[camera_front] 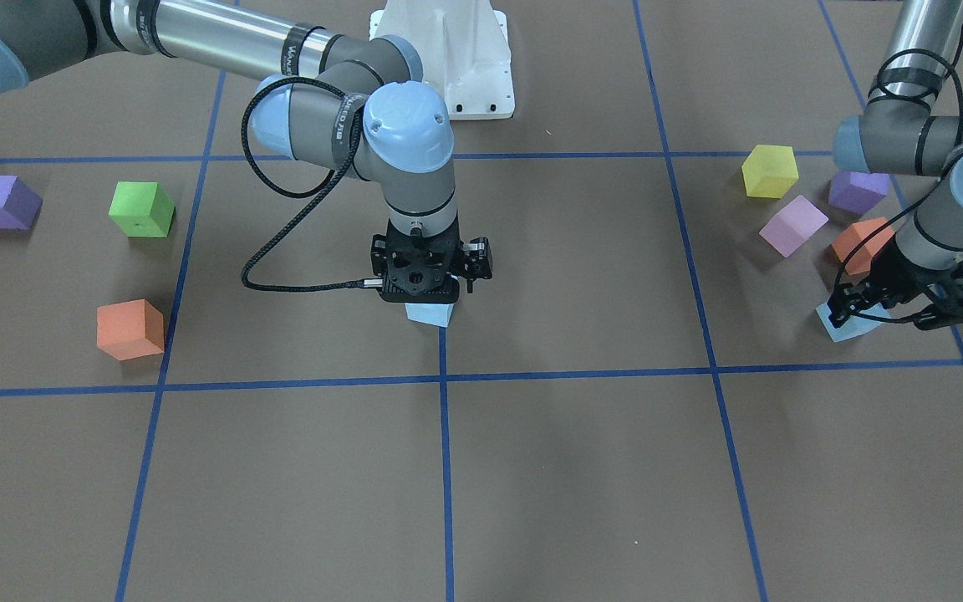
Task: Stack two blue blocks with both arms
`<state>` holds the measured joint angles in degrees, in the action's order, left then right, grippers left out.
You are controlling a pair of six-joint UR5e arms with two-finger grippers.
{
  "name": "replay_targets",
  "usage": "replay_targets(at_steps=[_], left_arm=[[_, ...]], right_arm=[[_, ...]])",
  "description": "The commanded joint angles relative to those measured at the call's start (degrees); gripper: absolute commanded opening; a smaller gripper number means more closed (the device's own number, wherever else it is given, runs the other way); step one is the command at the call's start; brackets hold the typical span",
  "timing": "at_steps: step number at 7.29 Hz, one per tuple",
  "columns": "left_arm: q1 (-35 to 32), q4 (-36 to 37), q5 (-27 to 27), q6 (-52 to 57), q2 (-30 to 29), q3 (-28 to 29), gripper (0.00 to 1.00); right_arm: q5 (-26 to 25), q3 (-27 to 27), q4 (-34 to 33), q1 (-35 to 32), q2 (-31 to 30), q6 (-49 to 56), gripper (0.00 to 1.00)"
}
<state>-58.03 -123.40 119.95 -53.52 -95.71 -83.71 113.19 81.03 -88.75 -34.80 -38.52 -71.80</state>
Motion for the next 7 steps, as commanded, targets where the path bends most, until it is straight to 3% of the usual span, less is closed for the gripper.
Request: replay_targets(at_steps=[1, 2, 5, 6, 7], left_arm=[[-0.1, 1.0, 2.0, 0.0, -0.8, -1.0, 0.39], [-0.2, 4.9, 6.1, -0.1, -2.8, -3.0, 0.39], [-0.1, 38.8, 6.4, -1.3, -15.4, -19.3, 0.39], [0.7, 44.5, 6.4, -7.1, -21.5, -20.4, 0.39], [4.6, 45.0, 6.1, -14.0, -25.1, -20.5, 0.39]], right_arm=[[4.2, 4.8, -3.2, -4.0, -3.2, 3.7, 1.0], [4.9, 10.4, -5.6, -6.4, -8.3, 9.3, 1.0], [10.5, 16.7, -8.3, -16.8, -19.1, 23.1, 1.0], [11.7, 16.7, -8.3, -20.3, -21.7, 25.5, 1.0], [11.7, 16.3, -8.3, -23.3, -23.8, 30.4, 1.0]])
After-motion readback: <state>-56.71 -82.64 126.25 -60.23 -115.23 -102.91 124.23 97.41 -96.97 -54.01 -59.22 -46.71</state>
